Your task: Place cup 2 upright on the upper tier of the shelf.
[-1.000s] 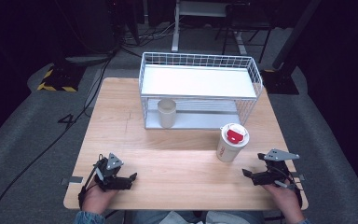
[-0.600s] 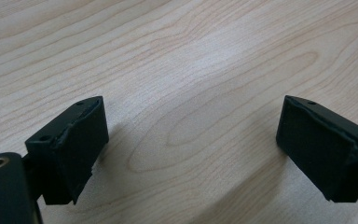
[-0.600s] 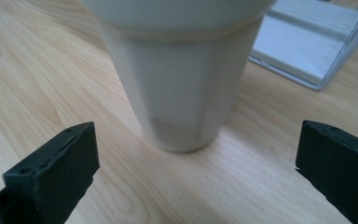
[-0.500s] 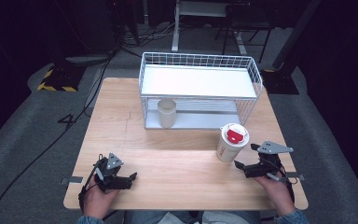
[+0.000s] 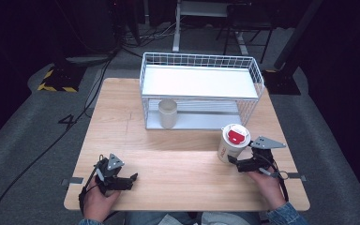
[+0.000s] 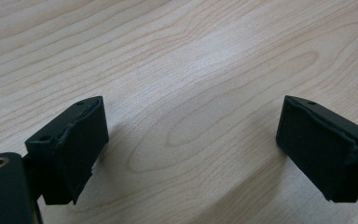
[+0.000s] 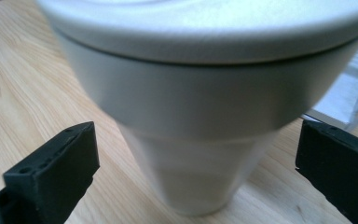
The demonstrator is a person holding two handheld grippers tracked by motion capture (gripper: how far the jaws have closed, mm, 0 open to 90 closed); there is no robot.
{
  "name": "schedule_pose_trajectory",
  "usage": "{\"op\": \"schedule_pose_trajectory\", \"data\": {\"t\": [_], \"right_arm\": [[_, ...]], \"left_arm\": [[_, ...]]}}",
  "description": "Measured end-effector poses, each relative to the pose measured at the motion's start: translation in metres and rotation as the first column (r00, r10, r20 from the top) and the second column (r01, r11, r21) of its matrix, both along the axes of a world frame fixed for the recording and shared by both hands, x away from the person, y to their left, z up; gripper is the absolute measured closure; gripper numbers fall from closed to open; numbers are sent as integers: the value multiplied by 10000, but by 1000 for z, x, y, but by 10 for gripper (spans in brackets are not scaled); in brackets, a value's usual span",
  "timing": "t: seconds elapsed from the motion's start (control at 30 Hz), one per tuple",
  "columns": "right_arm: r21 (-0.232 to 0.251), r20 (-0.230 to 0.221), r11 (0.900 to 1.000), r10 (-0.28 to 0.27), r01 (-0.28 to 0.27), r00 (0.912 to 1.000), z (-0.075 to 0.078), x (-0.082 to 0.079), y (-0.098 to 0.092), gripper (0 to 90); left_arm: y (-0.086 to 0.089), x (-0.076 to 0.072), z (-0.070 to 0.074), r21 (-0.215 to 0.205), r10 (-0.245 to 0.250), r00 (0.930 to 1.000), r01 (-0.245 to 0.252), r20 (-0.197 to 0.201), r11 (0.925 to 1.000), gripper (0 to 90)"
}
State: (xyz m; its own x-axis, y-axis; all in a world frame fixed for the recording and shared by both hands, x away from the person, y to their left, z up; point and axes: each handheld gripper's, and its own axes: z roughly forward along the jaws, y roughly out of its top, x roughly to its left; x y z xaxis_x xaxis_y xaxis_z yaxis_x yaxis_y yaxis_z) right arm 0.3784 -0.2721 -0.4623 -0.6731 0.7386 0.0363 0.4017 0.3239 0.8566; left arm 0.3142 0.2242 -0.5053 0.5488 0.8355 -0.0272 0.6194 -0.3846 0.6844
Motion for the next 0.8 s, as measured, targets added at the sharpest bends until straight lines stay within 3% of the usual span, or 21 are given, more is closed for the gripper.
{"op": "schedule_pose_trajectory", "data": {"t": [0.27, 0.57, 0.8], "right_arm": [[440, 191, 9984, -361, 352, 9992, -4, 8, 8, 0], [433, 317, 9975, -573, 559, 9979, -8, 12, 16, 11], [605, 594, 9960, -688, 652, 9959, -9, 11, 19, 118]], "left_arm": [[0, 0, 0, -2, -1, 10000, 1, 0, 10000, 96], [0, 0, 0, 3, -1, 10000, 1, 2, 10000, 96], [0, 0, 0, -2, 1, 10000, -1, 1, 10000, 96]]}}
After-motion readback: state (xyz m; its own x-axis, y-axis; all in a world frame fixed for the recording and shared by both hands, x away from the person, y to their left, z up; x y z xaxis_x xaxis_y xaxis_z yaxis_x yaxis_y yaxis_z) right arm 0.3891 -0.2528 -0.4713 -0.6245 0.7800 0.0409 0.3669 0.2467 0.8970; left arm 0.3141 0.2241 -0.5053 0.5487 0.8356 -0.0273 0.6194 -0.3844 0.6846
